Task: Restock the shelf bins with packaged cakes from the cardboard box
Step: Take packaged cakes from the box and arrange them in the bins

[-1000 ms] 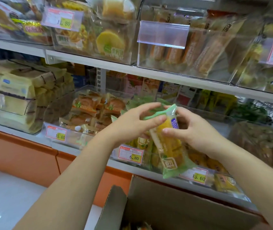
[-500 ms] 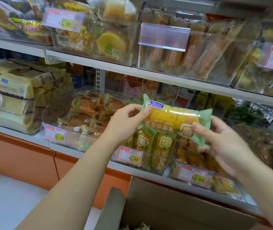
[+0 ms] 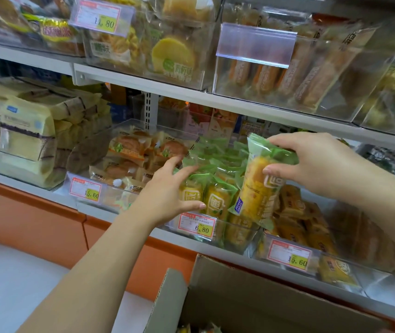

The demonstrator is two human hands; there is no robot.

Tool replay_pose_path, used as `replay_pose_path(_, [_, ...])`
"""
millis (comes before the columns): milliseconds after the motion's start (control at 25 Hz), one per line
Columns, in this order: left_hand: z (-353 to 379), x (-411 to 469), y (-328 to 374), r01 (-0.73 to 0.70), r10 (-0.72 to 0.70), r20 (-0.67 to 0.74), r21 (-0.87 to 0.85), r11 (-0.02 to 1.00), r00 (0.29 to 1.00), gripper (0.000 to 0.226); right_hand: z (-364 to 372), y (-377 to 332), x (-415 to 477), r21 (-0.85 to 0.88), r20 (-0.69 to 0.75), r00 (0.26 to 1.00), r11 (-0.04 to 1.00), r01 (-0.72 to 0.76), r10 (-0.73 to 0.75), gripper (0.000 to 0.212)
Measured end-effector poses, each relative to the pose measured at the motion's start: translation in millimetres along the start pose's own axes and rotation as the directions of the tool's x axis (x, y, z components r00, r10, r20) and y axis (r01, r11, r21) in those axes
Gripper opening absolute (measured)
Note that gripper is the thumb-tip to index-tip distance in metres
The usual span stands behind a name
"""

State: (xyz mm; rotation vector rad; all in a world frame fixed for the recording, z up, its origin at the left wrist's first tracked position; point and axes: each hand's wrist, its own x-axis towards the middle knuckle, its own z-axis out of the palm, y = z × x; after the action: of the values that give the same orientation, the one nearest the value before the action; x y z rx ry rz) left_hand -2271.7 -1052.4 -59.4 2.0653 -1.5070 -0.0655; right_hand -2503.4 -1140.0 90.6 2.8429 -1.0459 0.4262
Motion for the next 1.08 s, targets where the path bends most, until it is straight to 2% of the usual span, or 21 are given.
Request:
replay_pose_path(160, [1.6,2.0,-2.2,0.002,-0.002,0.000,-0.020,1.000,1.000,0.080,11.4,-5.2,5.4,0.118,-0.083,0.997,0.993,0.002,0.008,0.048])
replay_pose_path(280, [2.4,3.9,-3.4,0.014,-0.013,0.020,-0.042,0.999,1.000,0.077,16.9,-4.0,1.2,0.130,-0.178,0.982,0.991,-0.041,0.064,0.045])
replay_pose_path(360, [1.2,6.4,-3.4,-0.004,0.005,-0.012,0.046,0.999,1.000,0.080,23.1,-4.9,-0.5,0.037,-0.201,0.976,0.996,-0.079,0.085,0.046])
replay_pose_path(440, [1.5,8.2,4.1,-0.054,0.075,-0.098,0.202,0.978,0.992,0.086,34.8,-4.0,-0.5,-0.041,-0.134,0.987,0.995,-0.093,0.087,0.048])
replay_pose_path(560, [8.5,11.5,29.7,-0.153,0.184,-0.069,0.321,0.935,0.980,0.082,38.4,4.3,1.4,0.147,-0.068,0.987,0.980,-0.133,0.144,0.046])
replay_pose_path(640, [16.2,13.6,38.1,-0.164,0.195,-0.043,0.382,0.909,0.980,0.070,30.3,13.7,2.8,0.320,-0.128,0.975,0.938,-0.132,0.181,0.042])
replay_pose_path(720, [16.7,17.8,36.6,-0.135,0.165,-0.053,0.356,0.925,0.985,0.061,25.8,21.7,1.7,0.456,-0.208,0.958,0.886,-0.083,0.198,0.042])
replay_pose_path(880, [12.5,22.8,29.9,-0.115,0.130,-0.032,0.300,0.947,0.991,0.056,41.1,24.2,-7.1,0.479,-0.307,0.941,0.877,0.023,0.143,0.038])
replay_pose_path(1000, [12.2,22.1,29.4,-0.113,0.122,-0.022,0.237,0.965,0.992,0.054,47.6,27.0,-7.2,0.610,-0.311,0.927,0.792,0.026,0.209,0.032])
replay_pose_path(1080, [12.2,21.9,28.2,-0.114,0.121,-0.021,0.196,0.974,0.992,0.053,52.5,26.8,-7.7,0.623,-0.325,0.910,0.782,0.002,0.257,0.028])
